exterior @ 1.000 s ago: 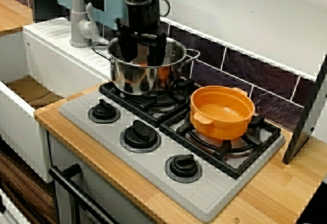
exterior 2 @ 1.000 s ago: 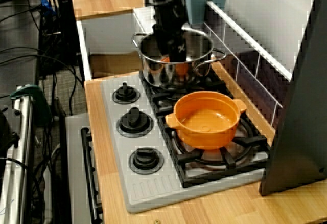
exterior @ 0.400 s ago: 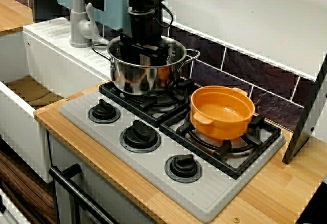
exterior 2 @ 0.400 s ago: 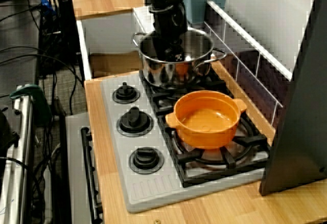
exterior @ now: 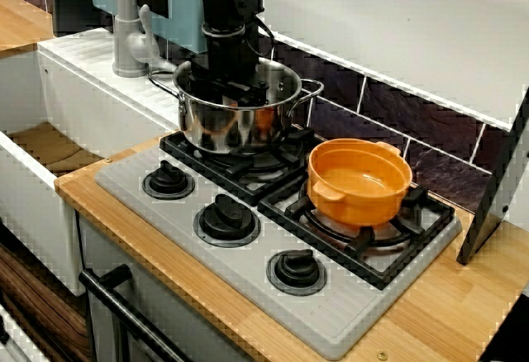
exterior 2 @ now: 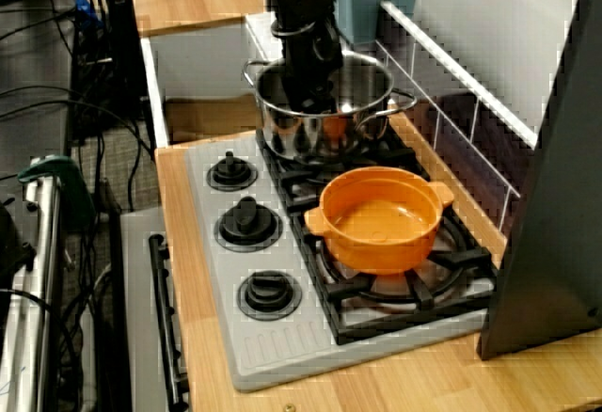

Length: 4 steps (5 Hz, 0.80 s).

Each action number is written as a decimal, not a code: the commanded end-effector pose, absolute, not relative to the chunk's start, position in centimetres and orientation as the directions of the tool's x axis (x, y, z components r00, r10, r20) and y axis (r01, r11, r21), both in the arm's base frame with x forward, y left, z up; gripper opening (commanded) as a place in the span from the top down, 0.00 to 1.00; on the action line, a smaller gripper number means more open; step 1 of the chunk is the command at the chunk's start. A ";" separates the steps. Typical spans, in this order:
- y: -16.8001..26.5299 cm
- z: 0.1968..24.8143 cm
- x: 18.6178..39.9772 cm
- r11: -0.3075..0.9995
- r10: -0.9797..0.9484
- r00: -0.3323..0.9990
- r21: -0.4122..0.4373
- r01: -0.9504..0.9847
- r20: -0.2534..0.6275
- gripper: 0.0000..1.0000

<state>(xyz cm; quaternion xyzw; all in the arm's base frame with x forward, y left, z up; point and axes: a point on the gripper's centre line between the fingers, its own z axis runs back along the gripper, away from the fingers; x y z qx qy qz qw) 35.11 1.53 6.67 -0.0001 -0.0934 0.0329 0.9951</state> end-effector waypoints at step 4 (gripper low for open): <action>3.2 12.3 37.8 0.988 0.143 0.965 -0.080 -0.129 0.221 1.00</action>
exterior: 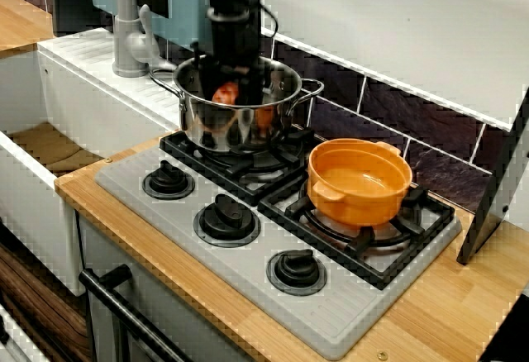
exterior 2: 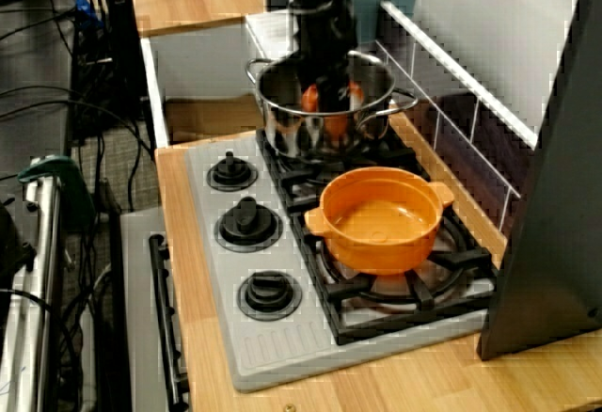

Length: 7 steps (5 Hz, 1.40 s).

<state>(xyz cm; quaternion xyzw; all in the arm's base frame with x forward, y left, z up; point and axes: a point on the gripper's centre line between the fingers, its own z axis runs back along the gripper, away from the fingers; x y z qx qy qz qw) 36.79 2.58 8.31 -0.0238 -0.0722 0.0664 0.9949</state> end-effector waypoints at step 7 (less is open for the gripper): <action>10.1 19.1 32.9 0.934 0.352 0.873 -0.059 -0.354 0.339 1.00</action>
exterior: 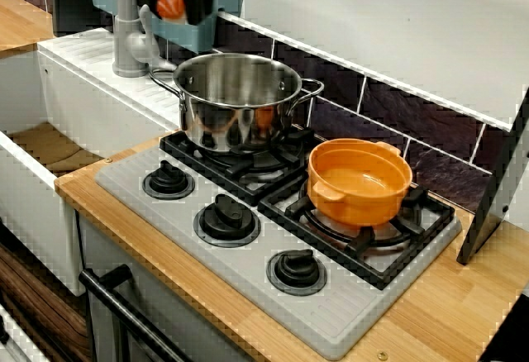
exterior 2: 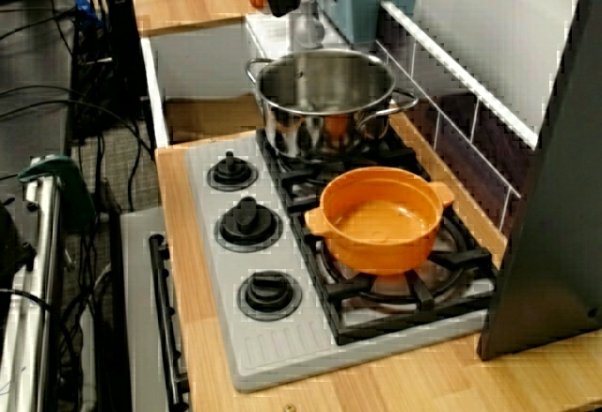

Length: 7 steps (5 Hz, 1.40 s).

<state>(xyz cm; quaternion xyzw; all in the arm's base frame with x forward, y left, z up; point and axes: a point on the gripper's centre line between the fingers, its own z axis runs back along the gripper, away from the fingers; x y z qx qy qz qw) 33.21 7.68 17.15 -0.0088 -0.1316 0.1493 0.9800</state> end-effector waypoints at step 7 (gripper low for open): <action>13.1 18.4 33.3 0.943 0.332 0.921 -0.055 -0.328 0.203 0.00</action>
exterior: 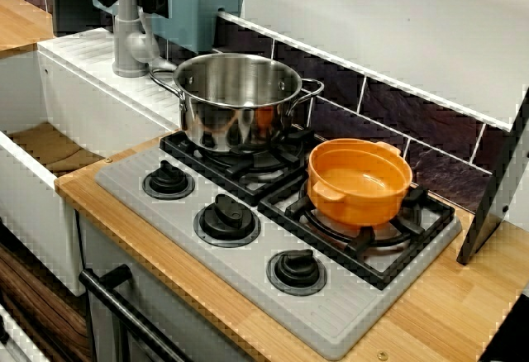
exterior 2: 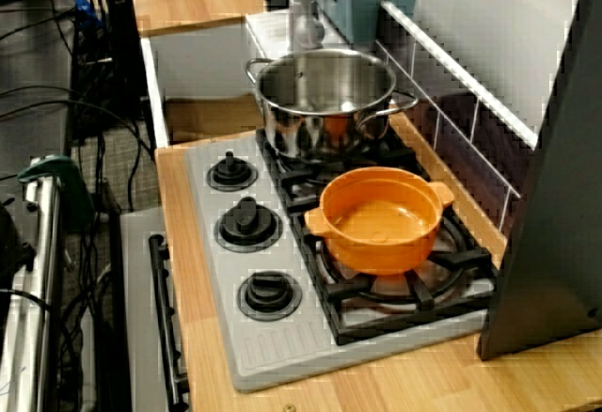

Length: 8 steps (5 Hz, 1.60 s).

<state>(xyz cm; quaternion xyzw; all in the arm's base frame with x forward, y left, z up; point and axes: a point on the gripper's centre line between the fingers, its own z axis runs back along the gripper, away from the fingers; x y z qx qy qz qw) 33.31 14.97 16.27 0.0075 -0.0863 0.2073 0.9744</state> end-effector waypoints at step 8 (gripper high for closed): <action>-5.3 14.5 31.2 0.998 0.036 0.974 -0.060 -0.023 0.222 0.00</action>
